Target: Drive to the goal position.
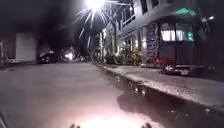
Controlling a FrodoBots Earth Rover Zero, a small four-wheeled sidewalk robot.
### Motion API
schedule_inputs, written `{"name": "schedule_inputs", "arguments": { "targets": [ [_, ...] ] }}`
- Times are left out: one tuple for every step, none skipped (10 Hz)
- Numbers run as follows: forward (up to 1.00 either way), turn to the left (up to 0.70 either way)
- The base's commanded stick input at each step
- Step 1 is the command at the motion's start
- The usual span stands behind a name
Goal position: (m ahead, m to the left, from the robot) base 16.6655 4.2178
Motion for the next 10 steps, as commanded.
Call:
{"name": "schedule_inputs", "arguments": {
  "targets": [
    [0.70,0.35],
    [0.70,0.35],
    [0.70,0.35],
    [0.70,0.35],
    [0.70,0.35],
    [0.70,0.35],
    [0.70,0.35],
    [0.70,0.35],
    [0.70,0.34],
    [0.70,0.22]
  ]
}}
